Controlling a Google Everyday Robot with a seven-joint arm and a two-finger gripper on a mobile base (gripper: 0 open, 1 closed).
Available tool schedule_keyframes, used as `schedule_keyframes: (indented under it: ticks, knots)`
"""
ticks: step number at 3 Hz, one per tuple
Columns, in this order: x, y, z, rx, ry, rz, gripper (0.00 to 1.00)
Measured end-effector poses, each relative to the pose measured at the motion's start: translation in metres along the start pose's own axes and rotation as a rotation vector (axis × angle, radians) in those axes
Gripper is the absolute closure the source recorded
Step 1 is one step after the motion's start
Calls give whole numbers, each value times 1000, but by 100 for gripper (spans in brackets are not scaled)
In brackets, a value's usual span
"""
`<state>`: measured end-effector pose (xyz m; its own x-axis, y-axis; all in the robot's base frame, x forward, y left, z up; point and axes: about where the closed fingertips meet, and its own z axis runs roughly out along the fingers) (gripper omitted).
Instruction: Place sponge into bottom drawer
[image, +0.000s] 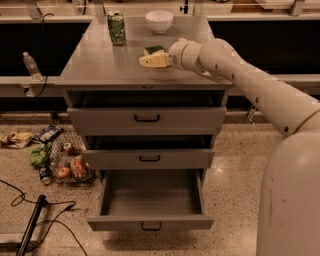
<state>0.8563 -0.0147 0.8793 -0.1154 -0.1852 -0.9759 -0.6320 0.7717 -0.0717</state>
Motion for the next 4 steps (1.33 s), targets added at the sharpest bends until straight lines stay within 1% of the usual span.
schedule_keyframes:
  ticks: [1,2,3,4]
  knots:
    - [12,-5,16,16,26,3,0]
    - [24,-5,27,15,49,13,13]
    - [30,-3,38,1,56,14,37]
    - [31,1,44,-4,50,7,60]
